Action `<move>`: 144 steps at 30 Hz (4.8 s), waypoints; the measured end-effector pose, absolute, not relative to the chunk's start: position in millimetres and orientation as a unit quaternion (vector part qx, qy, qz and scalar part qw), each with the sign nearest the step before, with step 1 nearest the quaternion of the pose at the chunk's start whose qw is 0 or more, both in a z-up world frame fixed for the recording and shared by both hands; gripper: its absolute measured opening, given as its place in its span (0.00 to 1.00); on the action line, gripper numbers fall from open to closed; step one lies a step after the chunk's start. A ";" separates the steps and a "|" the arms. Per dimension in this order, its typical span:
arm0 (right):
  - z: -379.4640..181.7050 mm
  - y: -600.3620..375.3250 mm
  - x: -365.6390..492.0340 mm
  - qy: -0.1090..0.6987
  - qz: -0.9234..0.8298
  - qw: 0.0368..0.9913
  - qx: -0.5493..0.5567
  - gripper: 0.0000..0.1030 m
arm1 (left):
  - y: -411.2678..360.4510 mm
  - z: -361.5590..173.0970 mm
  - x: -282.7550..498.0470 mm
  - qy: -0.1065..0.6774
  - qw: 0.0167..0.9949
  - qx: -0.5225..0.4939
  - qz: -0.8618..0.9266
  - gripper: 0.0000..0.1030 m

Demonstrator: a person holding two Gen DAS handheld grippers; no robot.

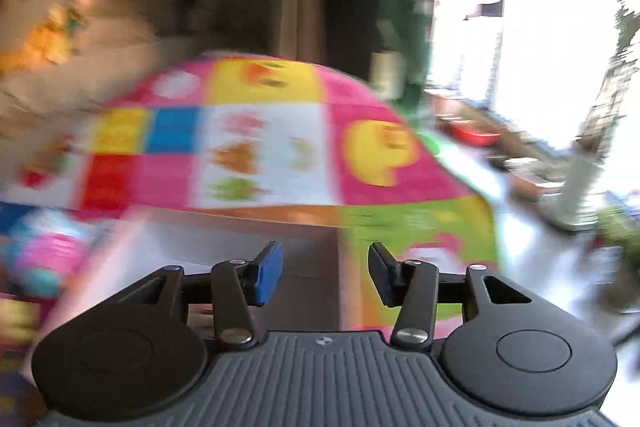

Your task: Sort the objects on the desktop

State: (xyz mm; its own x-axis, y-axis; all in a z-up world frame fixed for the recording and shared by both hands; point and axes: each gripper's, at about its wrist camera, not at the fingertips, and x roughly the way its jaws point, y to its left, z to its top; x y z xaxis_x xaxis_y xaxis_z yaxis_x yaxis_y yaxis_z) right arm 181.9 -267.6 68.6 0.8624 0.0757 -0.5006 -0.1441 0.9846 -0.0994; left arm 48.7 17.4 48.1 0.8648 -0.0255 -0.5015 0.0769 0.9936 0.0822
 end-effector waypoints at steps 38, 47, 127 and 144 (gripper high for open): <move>80.1 -83.0 84.7 0.277 0.377 0.862 -0.195 0.51 | 54.4 42.7 -19.6 0.293 0.955 0.043 -0.023 0.72; 44.0 -11.7 153.6 0.385 0.345 0.832 -0.199 0.50 | 54.3 35.6 -29.6 0.291 0.956 0.030 -0.039 0.92; 8.2 -239.5 28.8 0.290 0.267 0.919 -0.004 0.83 | 34.7 25.2 -34.3 0.344 0.934 0.031 -0.095 0.77; 8.5 -239.1 28.8 0.291 0.268 0.919 -0.004 0.86 | 7.3 53.5 -58.2 0.355 0.923 0.120 -0.090 0.59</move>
